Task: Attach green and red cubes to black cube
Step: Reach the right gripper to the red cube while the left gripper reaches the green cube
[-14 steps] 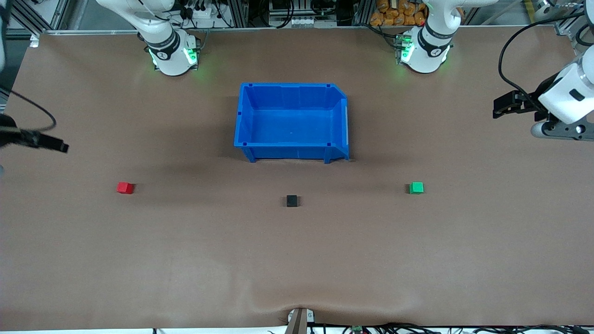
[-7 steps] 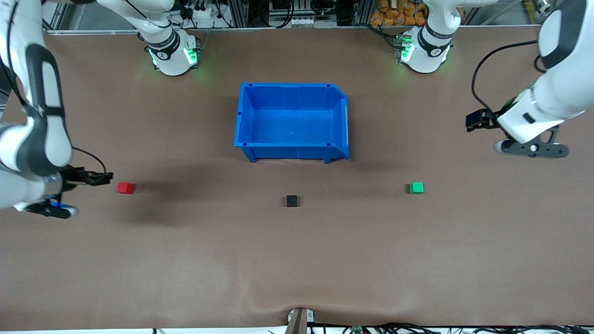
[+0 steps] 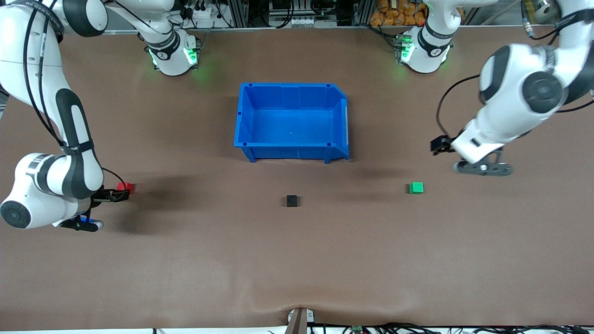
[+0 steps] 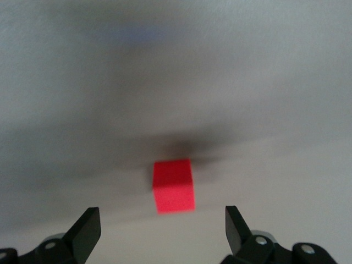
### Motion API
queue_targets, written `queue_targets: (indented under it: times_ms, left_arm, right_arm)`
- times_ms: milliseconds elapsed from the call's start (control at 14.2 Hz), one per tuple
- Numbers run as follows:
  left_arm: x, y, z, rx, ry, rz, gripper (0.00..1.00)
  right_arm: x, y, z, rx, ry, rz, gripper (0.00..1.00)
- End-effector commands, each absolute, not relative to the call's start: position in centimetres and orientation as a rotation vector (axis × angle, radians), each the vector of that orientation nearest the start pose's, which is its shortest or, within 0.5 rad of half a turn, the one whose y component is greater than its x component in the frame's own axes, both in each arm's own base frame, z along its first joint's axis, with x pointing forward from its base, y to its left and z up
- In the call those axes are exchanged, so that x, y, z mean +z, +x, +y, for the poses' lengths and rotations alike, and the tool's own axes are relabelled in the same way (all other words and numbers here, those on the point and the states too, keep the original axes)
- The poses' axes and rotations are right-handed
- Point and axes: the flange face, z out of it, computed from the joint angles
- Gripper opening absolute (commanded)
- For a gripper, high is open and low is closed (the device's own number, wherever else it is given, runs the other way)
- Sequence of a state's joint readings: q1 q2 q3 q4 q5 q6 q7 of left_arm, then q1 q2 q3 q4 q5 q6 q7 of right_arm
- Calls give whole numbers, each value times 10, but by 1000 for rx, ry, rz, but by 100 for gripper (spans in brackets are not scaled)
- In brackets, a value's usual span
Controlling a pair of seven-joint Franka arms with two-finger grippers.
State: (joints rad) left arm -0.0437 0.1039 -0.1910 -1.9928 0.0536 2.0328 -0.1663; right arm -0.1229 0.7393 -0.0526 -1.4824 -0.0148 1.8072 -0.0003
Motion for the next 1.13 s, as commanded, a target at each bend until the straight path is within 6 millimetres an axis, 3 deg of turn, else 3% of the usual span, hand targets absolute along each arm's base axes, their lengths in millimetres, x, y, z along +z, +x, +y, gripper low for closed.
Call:
queue_targets:
  times_ms: [0,212,282,424,565,706,847,1059]
  left_arm:
    - [372,561,-135,87,-3105,109,100]
    - [327,569,-135,54,-3131,105,100]
    - [316,568,-133,37,-3138,100,100]
    - [303,566,-126,5,-3147,78,100]
    - [290,571,-123,-27,-3159,68,100]
    - [274,575,-124,-59,-3172,39,100]
    - [258,578,-125,-86,-3183,0,100]
    - [239,580,-125,-74,-3180,6,100]
  right_arm:
    - [188,657,-119,668,-3079,217,94]
    - [173,651,-116,710,-3068,208,75]
    - [173,650,-117,713,-3068,210,61]
    - [174,649,-117,726,-3062,216,0]
    - [178,654,-114,706,-3055,307,0]
    - [184,658,-94,703,-3053,492,0]
    - [188,656,-57,792,-3003,731,0]
    - [203,661,19,877,-2735,1165,0]
